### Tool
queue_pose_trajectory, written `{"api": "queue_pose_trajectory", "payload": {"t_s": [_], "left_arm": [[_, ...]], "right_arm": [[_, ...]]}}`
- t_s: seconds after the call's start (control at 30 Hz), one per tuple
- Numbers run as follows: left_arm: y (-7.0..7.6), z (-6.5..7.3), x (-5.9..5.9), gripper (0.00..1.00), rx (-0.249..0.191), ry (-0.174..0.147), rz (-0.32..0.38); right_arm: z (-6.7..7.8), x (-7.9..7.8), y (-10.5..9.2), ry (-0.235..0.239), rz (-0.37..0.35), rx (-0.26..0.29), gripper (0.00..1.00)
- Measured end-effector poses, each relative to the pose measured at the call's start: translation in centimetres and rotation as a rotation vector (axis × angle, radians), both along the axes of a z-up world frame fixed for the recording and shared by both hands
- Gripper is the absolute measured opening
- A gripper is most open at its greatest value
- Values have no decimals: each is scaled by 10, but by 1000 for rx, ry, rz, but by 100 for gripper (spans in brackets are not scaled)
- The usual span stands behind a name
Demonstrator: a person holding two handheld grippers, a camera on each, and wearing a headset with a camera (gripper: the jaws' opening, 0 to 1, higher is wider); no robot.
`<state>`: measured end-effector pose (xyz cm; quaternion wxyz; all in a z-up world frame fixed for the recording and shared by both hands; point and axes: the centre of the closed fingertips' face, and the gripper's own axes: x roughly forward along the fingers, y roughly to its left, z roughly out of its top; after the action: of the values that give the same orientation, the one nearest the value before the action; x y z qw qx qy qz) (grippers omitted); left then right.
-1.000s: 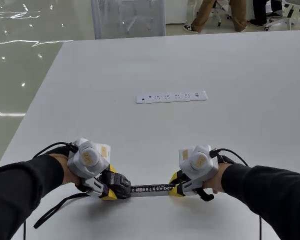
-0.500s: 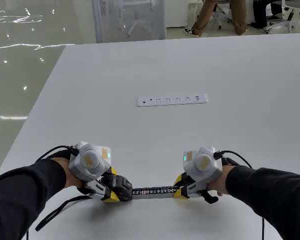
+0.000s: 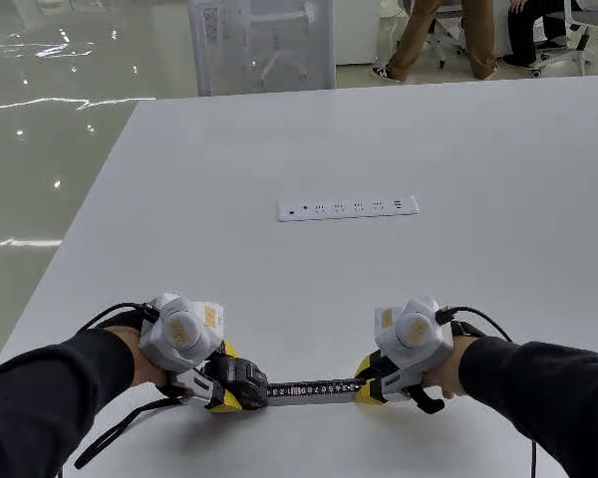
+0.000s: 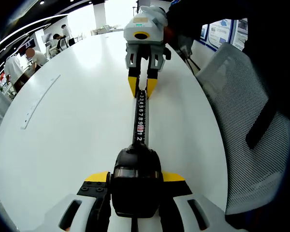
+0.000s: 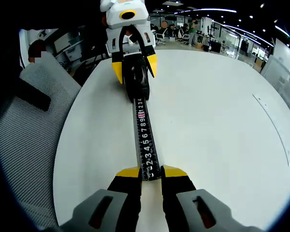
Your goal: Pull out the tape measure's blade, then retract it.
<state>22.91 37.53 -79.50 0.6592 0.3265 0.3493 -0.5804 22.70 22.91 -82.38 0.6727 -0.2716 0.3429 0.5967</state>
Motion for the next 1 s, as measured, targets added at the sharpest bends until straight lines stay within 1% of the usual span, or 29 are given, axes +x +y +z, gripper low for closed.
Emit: {"api": "queue_pose_trajectory", "payload": {"t_s": [0.23,0.47,0.57,0.67,0.7,0.77,0.9,1.0], "left_arm": [[1,0,-1,34,0,6,5],[0,0,-1,35,2,2,3],[1,0,-1,35,3,2,1],[2,-1,0,35,5,-5,-3],[2,-1,0,35,8,-10,-5],[2,-1,0,35,4,-5,8],[3,-1,0,34,3,-12,4],[2,-2,0,34,5,-10,0]], "right_arm": [[1,0,-11,3,-11,-3,12],[4,-4,-22,5,-17,-2,12],[2,-3,-24,0,-14,-6,12],[3,-2,-30,-6,-16,-9,12],[3,-1,-33,-7,-21,-11,12],[2,1,-38,-6,-27,-16,12],[1,1,-46,-6,-25,-31,12],[0,3,-51,-6,-27,-40,12]]}}
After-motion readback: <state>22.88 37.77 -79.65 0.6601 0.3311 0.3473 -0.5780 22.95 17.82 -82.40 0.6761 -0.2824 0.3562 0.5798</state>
